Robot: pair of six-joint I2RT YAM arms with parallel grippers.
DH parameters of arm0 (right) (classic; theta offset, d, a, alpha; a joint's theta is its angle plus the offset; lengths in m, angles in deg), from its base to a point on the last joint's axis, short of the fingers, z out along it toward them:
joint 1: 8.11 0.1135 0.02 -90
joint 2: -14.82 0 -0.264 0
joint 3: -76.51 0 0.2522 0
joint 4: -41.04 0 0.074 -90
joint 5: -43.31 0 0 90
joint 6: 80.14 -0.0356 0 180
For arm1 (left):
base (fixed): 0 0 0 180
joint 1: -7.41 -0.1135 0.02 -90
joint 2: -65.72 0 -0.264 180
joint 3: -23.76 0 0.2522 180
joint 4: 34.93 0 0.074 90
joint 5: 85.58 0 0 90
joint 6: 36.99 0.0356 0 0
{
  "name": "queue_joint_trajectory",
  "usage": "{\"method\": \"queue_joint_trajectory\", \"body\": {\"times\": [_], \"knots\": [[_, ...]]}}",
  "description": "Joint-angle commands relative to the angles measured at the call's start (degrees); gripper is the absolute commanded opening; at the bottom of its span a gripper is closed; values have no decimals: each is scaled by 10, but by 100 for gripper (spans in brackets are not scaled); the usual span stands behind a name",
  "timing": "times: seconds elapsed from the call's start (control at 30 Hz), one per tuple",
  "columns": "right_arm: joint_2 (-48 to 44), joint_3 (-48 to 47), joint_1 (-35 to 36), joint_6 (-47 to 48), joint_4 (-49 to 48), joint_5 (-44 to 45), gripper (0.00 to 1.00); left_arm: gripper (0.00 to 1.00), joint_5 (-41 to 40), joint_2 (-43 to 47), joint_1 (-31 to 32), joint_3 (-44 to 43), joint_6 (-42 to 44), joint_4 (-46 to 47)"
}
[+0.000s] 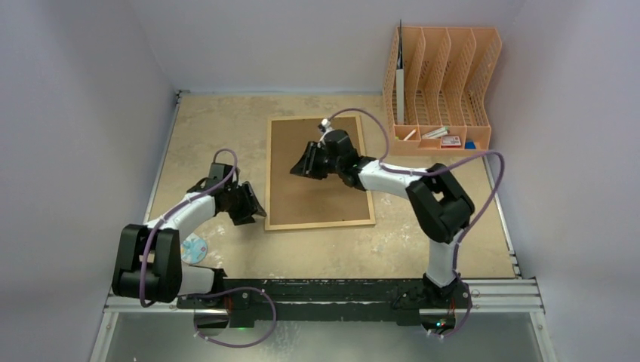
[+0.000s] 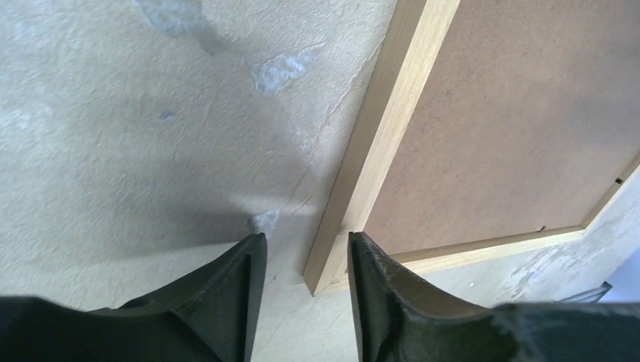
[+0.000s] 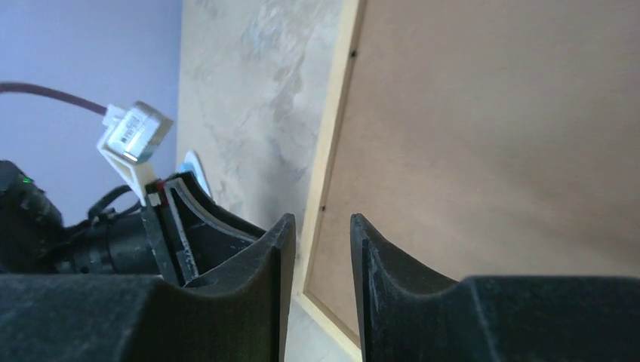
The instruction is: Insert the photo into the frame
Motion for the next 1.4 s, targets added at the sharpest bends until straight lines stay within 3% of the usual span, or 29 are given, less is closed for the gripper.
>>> {"method": "queue_joint_trajectory", "body": {"times": [0.0,0.1,0.23,0.53,0.8,1.37], "knots": [[64,-46,28,-25,-83,-131,33,41,-29,39,-1,1,1,-23],[97,-65,46,-39,-104,-152,25,33,8,35,-1,22,-8,10],[139,-78,59,-57,-127,-187,15,31,58,9,-1,34,-7,43],[193,-96,74,-69,-157,-220,3,31,35,-16,-1,34,-3,39],[224,-128,74,-38,-84,-159,0,28,8,-27,-1,31,-4,23],[227,-118,74,-1,2,-136,0,27,-15,-34,-1,25,-5,11]]}}
